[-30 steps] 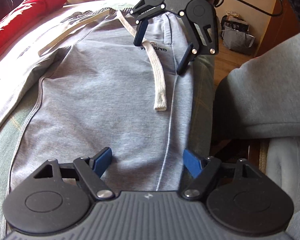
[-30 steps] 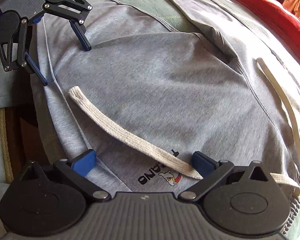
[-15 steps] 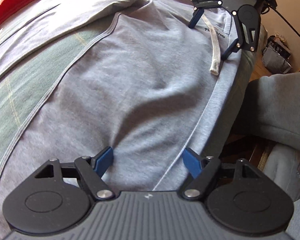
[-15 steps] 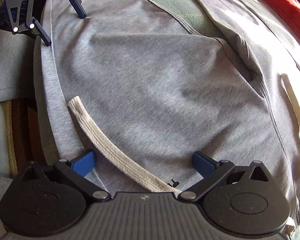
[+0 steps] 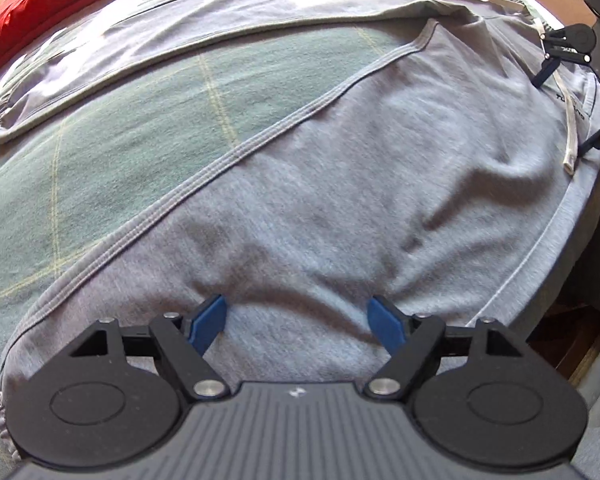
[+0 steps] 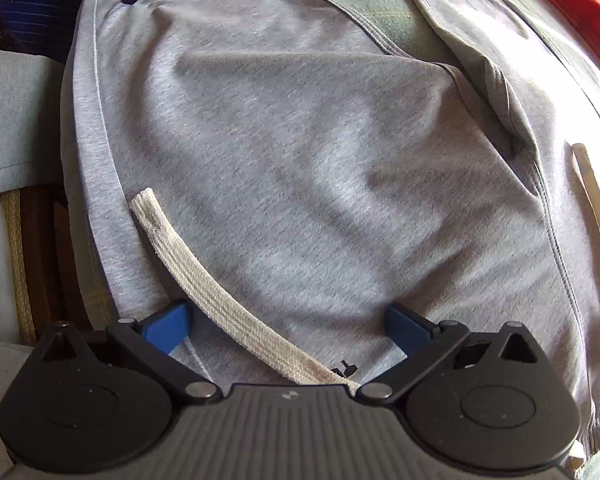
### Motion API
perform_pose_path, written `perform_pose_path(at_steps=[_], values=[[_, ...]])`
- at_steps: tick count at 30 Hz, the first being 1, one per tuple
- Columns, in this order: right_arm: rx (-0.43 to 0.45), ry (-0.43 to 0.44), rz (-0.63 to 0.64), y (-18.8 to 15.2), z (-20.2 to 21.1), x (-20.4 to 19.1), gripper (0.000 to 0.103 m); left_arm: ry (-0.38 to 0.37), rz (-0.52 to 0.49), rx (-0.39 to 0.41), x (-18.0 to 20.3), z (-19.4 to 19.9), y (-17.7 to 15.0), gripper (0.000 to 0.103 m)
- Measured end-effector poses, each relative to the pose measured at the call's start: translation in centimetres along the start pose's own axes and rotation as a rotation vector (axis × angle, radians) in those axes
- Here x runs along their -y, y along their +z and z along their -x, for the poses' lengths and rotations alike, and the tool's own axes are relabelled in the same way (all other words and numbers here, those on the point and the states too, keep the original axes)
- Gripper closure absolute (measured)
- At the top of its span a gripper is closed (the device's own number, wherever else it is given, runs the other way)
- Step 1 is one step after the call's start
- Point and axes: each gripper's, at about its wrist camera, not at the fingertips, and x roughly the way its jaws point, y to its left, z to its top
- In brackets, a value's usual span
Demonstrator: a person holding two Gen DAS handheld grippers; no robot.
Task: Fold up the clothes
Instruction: 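Sweep both open tools back over the sweatpants to flatten the fold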
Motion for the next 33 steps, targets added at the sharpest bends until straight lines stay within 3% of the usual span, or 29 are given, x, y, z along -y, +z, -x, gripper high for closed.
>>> perform_pose_path(at_steps=[3,5,10,13,17,23,28,33], values=[[-0.062,0.031,0.001,1.0,0.3,0.2,0.000,0.020,0.023,-0.004,-0.3,0.8,0.2,0.025],[-0.053,0.069,-0.005,1.7,1.4,0.9,0.000,0.035,0.018,0.019,-0.4,1.6,0.9,0.025],[0.087,0.028,-0.082,4.3,5.1,4.2,0.000,0.018,0.042,0.099,-0.7,2.6,4.6,0.025],[0.184,-0.010,-0.194,8.3,5.5,9.0,0.000,-0.012,0.038,0.151,-0.7,1.8,7.7,0.025],[0.243,0.005,-0.303,11.0,3.7,12.5,0.000,-0.009,-0.014,0.180,-0.6,0.3,10.5,0.025],[0.225,0.079,-0.300,12.7,-1.0,11.2,0.000,-0.022,-0.005,0.170,-1.0,-1.4,13.3,0.025],[0.274,0.067,-0.287,13.0,-0.7,10.6,0.000,-0.077,0.018,0.184,-0.8,-2.1,16.7,0.025],[0.354,0.025,-0.348,10.9,2.7,12.0,0.000,-0.222,-0.056,0.258,0.8,-3.8,22.3,0.025]])
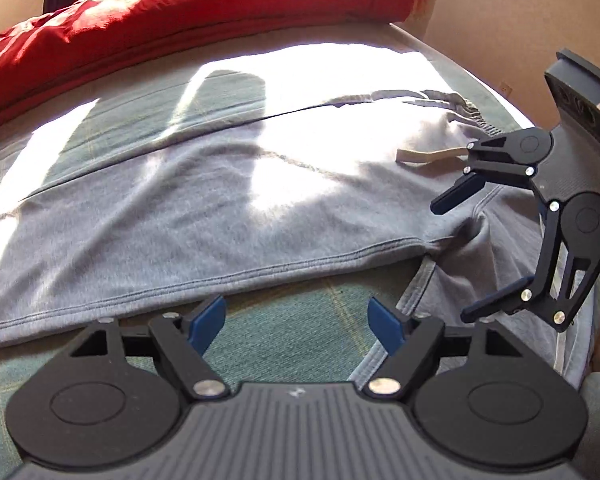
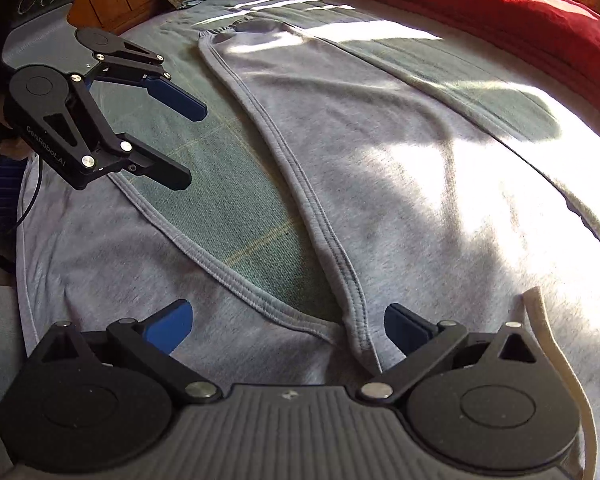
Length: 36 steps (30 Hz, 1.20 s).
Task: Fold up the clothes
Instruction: 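Sweep both open tools back over the sweatpants to flatten the fold, then move both open tools toward the sweatpants waistband end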
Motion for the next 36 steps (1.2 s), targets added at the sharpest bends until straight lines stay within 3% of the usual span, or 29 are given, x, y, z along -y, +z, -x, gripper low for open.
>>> perform_pose_path(at_steps=[5,9,12,16,19,22,26,29,32,36], values=[[-0.002,-0.075,-0.154,-1.9,1.6,3.3,0.000,-0.135,-0.136,0.020,2.7,-5.3,3.5,0.025],[0.001,-0.123,-0.273,-4.3,2.1,5.5,0.000,-0.091,-0.176,-0.045,3.1,-7.6,3.0,0.025],[0.008,-0.141,-0.359,-6.1,2.5,7.2,0.000,-0.033,-0.147,-0.126,1.9,-8.3,1.7,0.025],[0.011,-0.166,-0.452,-7.9,2.6,8.8,0.000,0.010,-0.170,-0.165,1.0,-7.0,0.6,0.024],[0.014,-0.168,-0.502,-8.4,2.8,9.3,0.000,0.049,-0.107,-0.216,0.5,-6.0,0.8,0.025],[-0.027,-0.209,-0.472,-7.3,2.7,9.1,0.000,0.068,-0.034,-0.239,0.4,-4.3,1.2,0.025],[-0.109,-0.281,-0.352,-5.6,3.8,7.8,0.000,0.138,-0.024,-0.269,1.0,-2.0,1.6,0.025],[-0.153,-0.337,-0.334,-4.8,4.7,7.7,0.000,0.207,0.047,-0.296,0.7,-0.6,1.9,0.025],[-0.159,-0.385,-0.393,-4.4,6.2,8.2,0.000,0.249,0.108,-0.288,0.5,1.5,2.5,0.025],[-0.132,-0.427,-0.483,-4.0,9.3,8.7,0.000,0.289,0.117,-0.278,1.3,4.5,3.6,0.025]])
